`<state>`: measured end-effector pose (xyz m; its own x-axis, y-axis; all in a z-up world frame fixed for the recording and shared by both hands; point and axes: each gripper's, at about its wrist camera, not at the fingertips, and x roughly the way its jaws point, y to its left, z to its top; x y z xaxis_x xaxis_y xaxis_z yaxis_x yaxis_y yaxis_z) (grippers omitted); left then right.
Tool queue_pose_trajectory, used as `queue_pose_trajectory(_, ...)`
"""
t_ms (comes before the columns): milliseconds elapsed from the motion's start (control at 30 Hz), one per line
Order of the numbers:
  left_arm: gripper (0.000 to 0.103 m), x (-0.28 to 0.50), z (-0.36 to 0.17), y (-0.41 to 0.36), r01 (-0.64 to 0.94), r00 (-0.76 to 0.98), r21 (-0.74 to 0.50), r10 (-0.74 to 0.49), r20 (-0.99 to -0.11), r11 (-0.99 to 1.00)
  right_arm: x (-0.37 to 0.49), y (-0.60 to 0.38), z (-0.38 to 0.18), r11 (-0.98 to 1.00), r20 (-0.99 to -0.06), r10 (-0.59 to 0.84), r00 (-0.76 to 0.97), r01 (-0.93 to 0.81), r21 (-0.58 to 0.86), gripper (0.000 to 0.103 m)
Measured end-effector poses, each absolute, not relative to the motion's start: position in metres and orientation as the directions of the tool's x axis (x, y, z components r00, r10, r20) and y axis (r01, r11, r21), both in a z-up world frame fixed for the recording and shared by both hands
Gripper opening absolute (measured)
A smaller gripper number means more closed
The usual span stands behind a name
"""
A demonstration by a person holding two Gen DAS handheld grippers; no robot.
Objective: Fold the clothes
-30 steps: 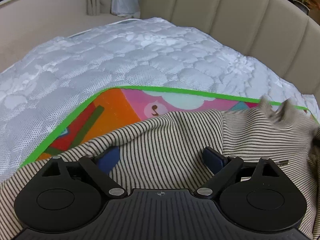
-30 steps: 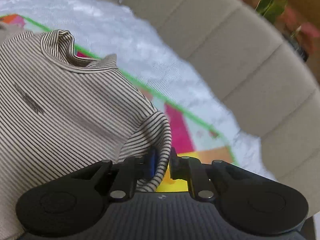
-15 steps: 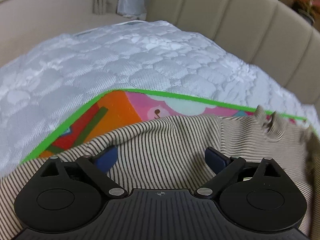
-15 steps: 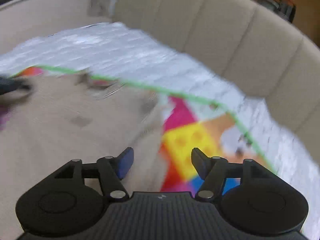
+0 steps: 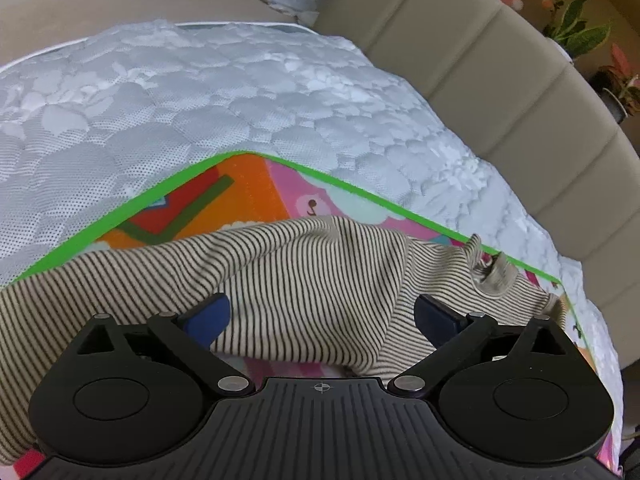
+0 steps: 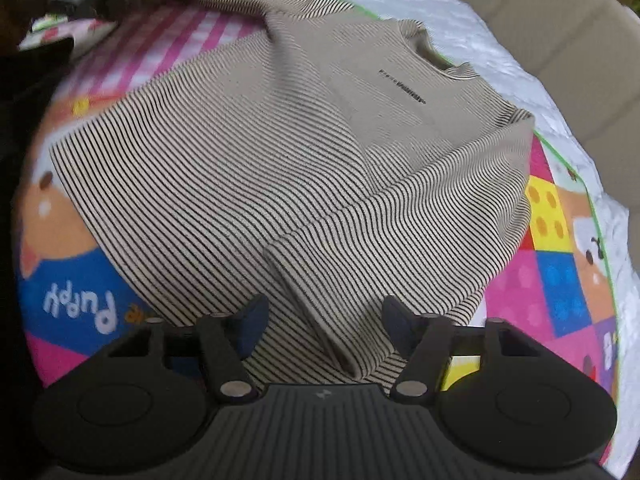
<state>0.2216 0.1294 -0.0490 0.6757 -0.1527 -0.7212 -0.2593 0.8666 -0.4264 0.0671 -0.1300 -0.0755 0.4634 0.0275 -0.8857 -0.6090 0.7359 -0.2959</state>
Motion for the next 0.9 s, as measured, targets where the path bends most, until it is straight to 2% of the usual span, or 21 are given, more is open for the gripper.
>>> queue_pose_trajectory(33,0.102,0.222,-0.05,0.129,-0.258,0.673,-0.423,-0.153,-0.723,0.869,0.068,-0.129,-0.075,0.722,-0.874,0.011,0.486,-0.609,-0.329,0.022)
queue_pose_trajectory(67,0.102,0.222,-0.05,0.128,-0.256,0.671,-0.42,-0.153,-0.726,0.871,0.07,-0.13,-0.073,0.711,-0.859,-0.006,0.513,-0.602,-0.364,0.014)
queue_pose_trajectory(167,0.102,0.222,-0.052,0.125,-0.25,0.664,-0.409,-0.153,-0.732,0.877,0.09,-0.149,-0.055,0.732,-0.788,-0.06,0.612,-0.51,-0.451,0.011)
queue_pose_trajectory(333,0.102,0.223,-0.056,0.121,-0.241,0.651,-0.392,-0.152,-0.743,0.888,0.146,-0.222,0.002,0.804,-0.595,-0.242,0.766,-0.185,-0.565,0.011)
queue_pose_trajectory(467,0.102,0.216,-0.049,0.116,-0.235,0.652,-0.383,-0.148,-0.744,0.893,0.181,-0.277,0.026,0.786,-0.47,-0.39,0.792,0.02,-0.619,0.011)
queue_pose_trajectory(567,0.103,0.209,-0.042,0.114,-0.231,0.654,-0.384,-0.15,-0.741,0.894,0.2,-0.312,0.026,0.786,-0.443,-0.467,0.765,0.129,-0.605,0.011)
queue_pose_trajectory(633,0.103,0.198,-0.035,0.115,-0.223,0.655,-0.386,-0.156,-0.74,0.895,0.208,-0.33,0.021,0.806,-0.462,-0.489,0.74,0.18,-0.563,0.014)
queue_pose_trajectory(767,0.103,0.169,-0.021,0.099,-0.116,0.631,-0.28,-0.147,-0.762,0.953,0.199,-0.345,0.011,0.889,-0.535,-0.392,0.748,0.158,-0.43,0.043)
queue_pose_trajectory(900,0.103,0.129,-0.011,0.053,0.152,0.568,-0.078,-0.152,-0.809,0.985,0.17,-0.319,0.002,0.918,-0.683,-0.172,0.71,-0.136,-0.372,0.057)
